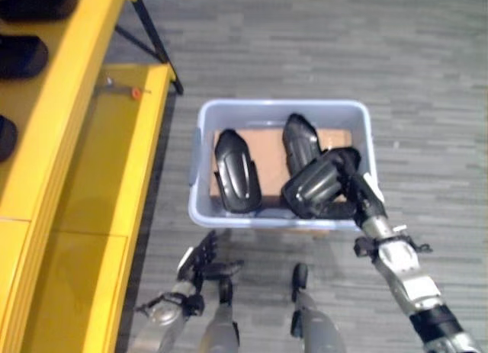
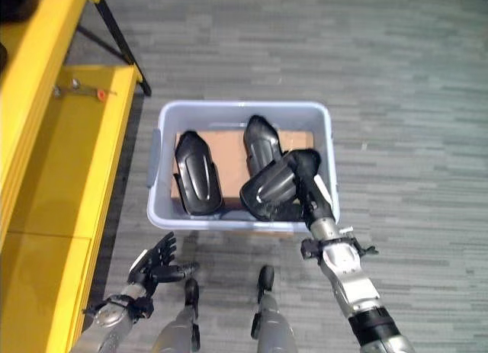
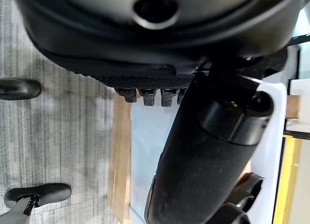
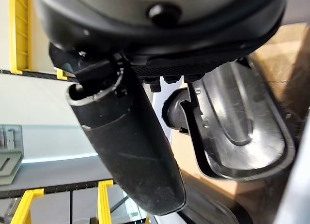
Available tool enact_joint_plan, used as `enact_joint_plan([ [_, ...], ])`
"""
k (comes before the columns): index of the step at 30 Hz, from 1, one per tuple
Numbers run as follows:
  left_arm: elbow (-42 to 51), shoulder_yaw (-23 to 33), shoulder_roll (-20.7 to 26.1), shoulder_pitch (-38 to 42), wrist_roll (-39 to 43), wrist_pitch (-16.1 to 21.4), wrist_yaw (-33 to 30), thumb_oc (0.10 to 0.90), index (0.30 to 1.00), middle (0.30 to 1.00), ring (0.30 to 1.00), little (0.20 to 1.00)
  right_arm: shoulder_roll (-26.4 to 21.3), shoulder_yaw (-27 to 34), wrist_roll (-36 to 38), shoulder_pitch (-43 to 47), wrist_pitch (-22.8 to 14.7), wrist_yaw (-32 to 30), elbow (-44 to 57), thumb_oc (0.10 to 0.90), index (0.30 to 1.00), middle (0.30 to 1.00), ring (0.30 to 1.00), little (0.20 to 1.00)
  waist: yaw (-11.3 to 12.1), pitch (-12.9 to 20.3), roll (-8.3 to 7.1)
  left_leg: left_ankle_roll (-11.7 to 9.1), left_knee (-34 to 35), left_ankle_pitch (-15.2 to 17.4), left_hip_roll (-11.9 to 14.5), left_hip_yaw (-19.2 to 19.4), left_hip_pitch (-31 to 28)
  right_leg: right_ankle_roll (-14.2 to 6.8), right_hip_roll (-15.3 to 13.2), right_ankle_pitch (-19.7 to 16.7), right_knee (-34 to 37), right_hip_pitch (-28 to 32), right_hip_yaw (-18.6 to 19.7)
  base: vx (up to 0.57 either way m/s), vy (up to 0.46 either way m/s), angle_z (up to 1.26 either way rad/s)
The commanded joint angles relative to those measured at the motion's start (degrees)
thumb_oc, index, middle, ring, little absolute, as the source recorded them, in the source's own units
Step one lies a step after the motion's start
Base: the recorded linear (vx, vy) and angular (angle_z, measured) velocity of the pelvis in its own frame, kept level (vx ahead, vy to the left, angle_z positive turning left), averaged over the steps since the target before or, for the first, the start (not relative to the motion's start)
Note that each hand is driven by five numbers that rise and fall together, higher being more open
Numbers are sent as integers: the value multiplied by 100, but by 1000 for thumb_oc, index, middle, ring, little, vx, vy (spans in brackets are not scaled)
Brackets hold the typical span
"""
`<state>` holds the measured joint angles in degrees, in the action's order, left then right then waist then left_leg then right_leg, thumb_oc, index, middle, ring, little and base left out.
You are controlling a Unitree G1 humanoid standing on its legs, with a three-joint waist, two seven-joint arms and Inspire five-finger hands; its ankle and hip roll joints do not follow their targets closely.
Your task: Move parts from the plastic box to the shelf.
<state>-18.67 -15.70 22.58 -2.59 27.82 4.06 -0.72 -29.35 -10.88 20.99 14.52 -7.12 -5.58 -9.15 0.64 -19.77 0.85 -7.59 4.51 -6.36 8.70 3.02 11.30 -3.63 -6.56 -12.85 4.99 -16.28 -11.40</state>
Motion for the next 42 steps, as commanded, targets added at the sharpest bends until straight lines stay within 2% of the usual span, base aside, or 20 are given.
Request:
enact_joint_plan([
  [1,432,-5,329,265,-55,443,-31,900,1000,1000,1000,1000,-78,354,138,416,-727,-359,478,900,1000,1000,1000,1000,129,384,-180,-62,36,-226,40,258,-65,-668,-604,185,-268,179,-279,-37,-22,2],
  [10,488,-120,354,439,51,458,-279,900,1000,1000,1000,1000,243,201,590,1005,-738,-861,-40,900,1000,1000,1000,1000,260,184,-106,-121,49,-352,46,87,339,-648,-645,138,-264,-45,-422,-4,-7,8],
  [18,561,-178,315,549,151,456,-457,900,1000,1000,1000,1000,431,152,589,1284,-718,-1179,-183,900,1000,1000,1000,1000,328,78,-10,-84,49,-381,-53,44,553,-661,-739,76,-267,-204,-447,7,27,7],
  [31,653,-194,268,635,65,476,-586,900,1000,1000,1000,1000,540,115,-8,601,-535,-1167,239,900,1000,1000,1000,1000,271,-65,-64,-19,49,-365,-172,2,597,-694,-852,5,-260,-215,-432,-1,12,2],
  [42,693,-66,280,558,-16,490,-606,900,1000,1000,1000,1000,470,523,-538,-25,-565,-1271,858,900,1000,1000,1000,1000,184,-109,-123,-15,49,-357,-184,3,602,-741,-900,-51,-226,-202,-432,0,0,0],
])
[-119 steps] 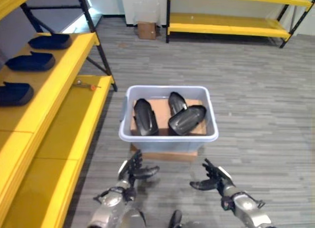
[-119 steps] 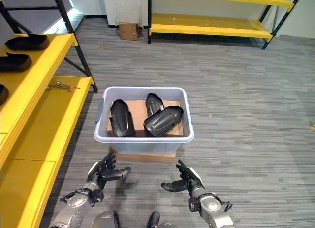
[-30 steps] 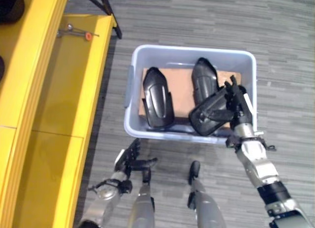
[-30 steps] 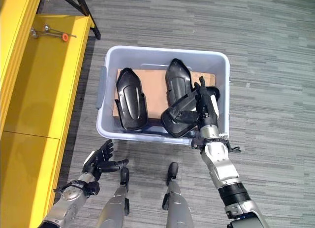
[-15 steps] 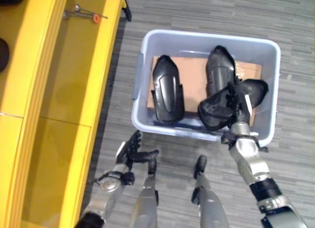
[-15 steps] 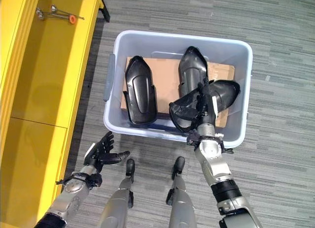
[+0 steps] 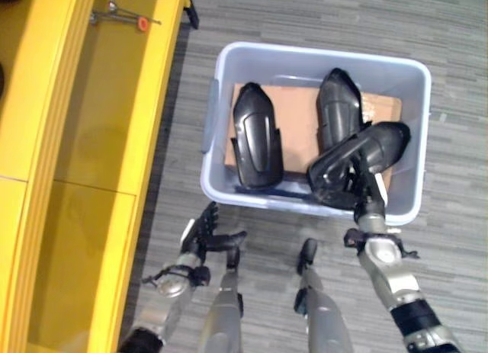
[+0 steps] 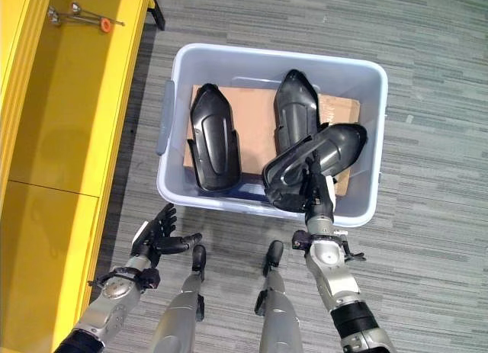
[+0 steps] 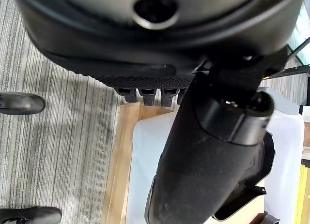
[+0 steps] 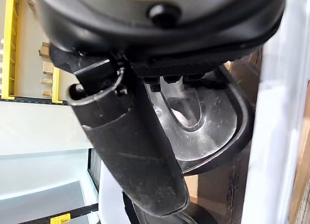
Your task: Move parts from the plastic box to the shelf.
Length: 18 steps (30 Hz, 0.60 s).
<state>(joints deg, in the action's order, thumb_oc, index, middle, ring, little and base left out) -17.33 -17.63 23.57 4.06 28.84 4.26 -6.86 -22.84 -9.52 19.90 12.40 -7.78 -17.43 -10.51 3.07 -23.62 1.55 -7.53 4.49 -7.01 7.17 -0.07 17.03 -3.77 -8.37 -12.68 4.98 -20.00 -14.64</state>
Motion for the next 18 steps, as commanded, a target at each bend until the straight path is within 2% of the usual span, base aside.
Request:
enact_joint_plan([
  [1,548,146,180,-115,-138,470,13,900,1000,1000,1000,1000,-195,443,-480,134,-518,-91,1074,900,1000,1000,1000,1000,-70,278,-201,-23,51,-290,-28,317,26,-732,-721,-68,-221,172,-107,0,0,0],
  [9,554,140,188,-154,-152,465,26,900,1000,1000,1000,1000,-170,676,-250,-116,-662,-78,1566,900,1000,1000,1000,1000,-130,325,-300,-21,51,-274,2,350,-34,-761,-728,-87,-213,204,-85,0,0,0],
  [18,560,125,208,-187,-155,433,11,900,1000,1000,1000,1000,-149,535,-76,-122,-700,48,1860,900,1000,1000,1000,1000,-136,354,-367,-9,51,-264,-2,331,-82,-755,-729,-80,-229,252,-80,0,0,0],
])
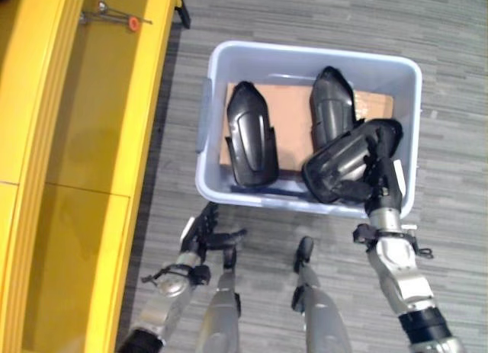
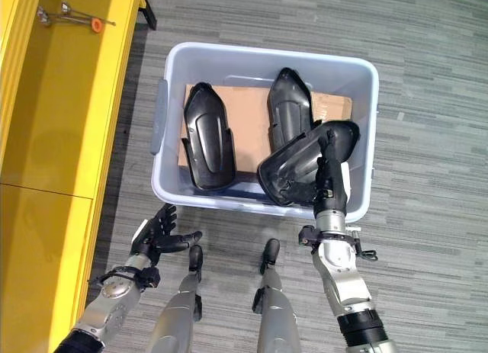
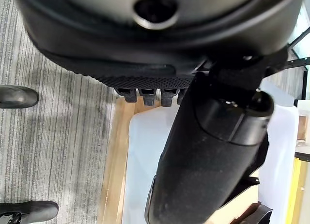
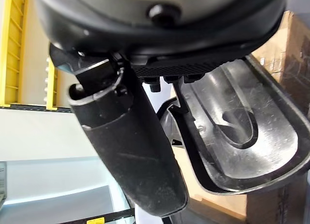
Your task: Move parts from the plastic box to the shelf.
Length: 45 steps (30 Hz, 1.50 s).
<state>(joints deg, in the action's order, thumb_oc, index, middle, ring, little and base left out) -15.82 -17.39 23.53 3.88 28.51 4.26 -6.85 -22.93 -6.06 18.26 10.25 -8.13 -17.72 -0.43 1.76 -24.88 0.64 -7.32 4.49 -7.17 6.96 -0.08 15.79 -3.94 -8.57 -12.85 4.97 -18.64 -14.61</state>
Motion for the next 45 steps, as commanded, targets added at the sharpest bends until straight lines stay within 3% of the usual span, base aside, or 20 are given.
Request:
enact_joint_plan([
  [1,405,104,222,-168,-119,433,4,900,1000,1000,1000,1000,-153,173,90,88,-655,84,859,900,1000,1000,1000,1000,0,480,-284,-27,51,-249,21,329,40,-737,-709,-61,-228,126,-88,0,0,0],
  [18,353,59,247,-181,-90,425,-43,900,1000,1000,1000,1000,-41,-242,365,85,-513,259,576,900,1000,1000,1000,1000,58,469,-347,6,51,-256,7,321,34,-734,-738,-97,-197,177,-115,0,0,0],
  [29,390,26,329,-152,-47,425,-75,900,1000,1000,1000,1000,56,-502,964,254,-452,372,203,900,1000,1000,1000,1000,132,425,-367,16,51,-279,10,297,62,-736,-755,-122,-178,185,-165,0,0,0],
  [40,389,-5,368,-150,28,371,-147,900,1000,1000,1000,1000,277,-594,1298,446,-345,150,-239,900,1000,1000,1000,1000,211,425,-373,29,51,-291,2,284,110,-736,-766,-164,-115,193,-194,0,0,0],
  [45,472,-25,399,-211,105,361,-205,900,1000,1000,1000,1000,437,-466,1243,761,-341,-233,-627,900,1000,1000,1000,1000,277,410,-342,34,51,-309,4,260,147,-733,-765,-161,-113,195,-217,0,0,0],
])
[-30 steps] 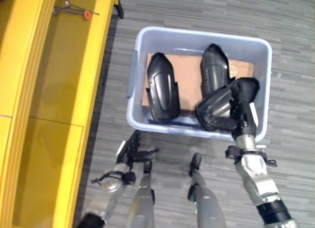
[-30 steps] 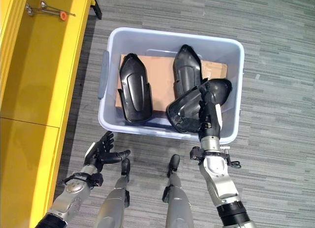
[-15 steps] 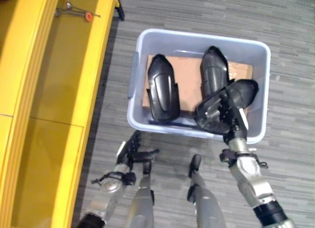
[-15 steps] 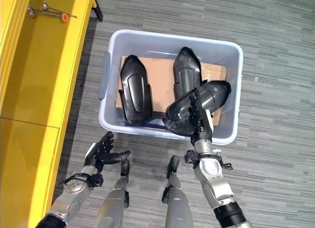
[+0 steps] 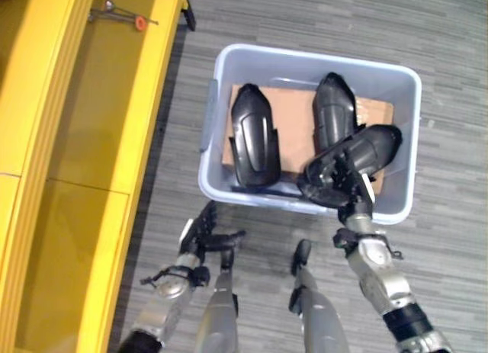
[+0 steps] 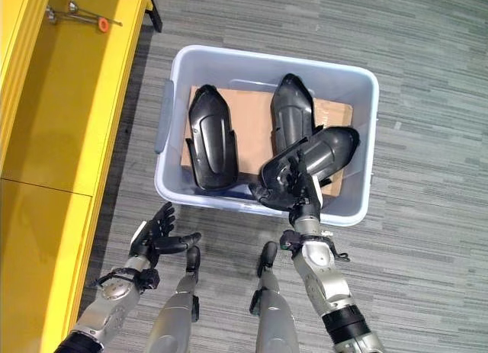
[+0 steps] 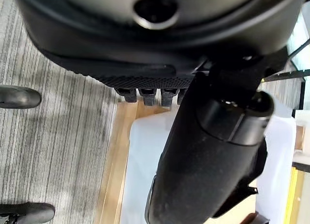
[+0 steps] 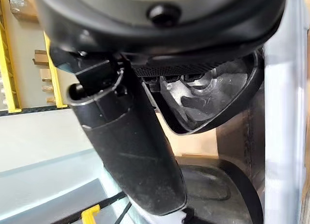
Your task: Move parts from the plastic box to the shelf.
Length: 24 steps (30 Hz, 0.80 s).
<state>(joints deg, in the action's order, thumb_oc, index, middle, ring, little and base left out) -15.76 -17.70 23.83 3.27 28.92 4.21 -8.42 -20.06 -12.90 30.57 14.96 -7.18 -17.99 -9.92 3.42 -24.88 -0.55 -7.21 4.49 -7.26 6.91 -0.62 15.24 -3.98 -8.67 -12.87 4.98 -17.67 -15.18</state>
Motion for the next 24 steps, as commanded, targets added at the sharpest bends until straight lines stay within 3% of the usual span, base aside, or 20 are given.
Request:
enact_joint_plan([
  [1,474,0,380,-150,69,367,-48,900,1000,1000,1000,1000,163,227,-7,342,-438,-244,250,900,1000,1000,1000,1000,121,407,-220,25,51,-301,8,308,208,-726,-756,-158,-113,95,-164,5,4,6],
  [5,482,-27,412,-142,103,368,-94,900,1000,1000,1000,1000,300,194,48,568,-430,-432,-94,900,1000,1000,1000,1000,155,376,-207,28,51,-307,13,276,231,-725,-749,-154,-117,89,-188,0,4,11],
  [13,550,-99,431,-66,157,448,-169,900,1000,1000,1000,1000,356,80,-695,1302,-130,-788,-1228,900,1000,1000,1000,1000,294,270,-165,39,51,-332,15,225,315,-716,-735,-147,-128,61,-244,0,1,1],
  [21,465,-173,383,115,173,486,-263,900,1000,1000,1000,1000,499,-174,-898,1645,76,-740,-2426,900,1000,1000,1000,1000,375,114,-191,58,-5,-370,22,141,466,-676,-716,-92,-210,5,-313,3,3,7],
  [24,506,-236,398,280,245,569,-377,900,1000,1000,1000,1000,534,-334,-1073,2157,222,-794,-3547,900,1000,1000,1000,1000,432,-133,-167,104,-575,-183,-10,60,858,-638,-755,2,-506,-175,-300,-45,10,2],
])
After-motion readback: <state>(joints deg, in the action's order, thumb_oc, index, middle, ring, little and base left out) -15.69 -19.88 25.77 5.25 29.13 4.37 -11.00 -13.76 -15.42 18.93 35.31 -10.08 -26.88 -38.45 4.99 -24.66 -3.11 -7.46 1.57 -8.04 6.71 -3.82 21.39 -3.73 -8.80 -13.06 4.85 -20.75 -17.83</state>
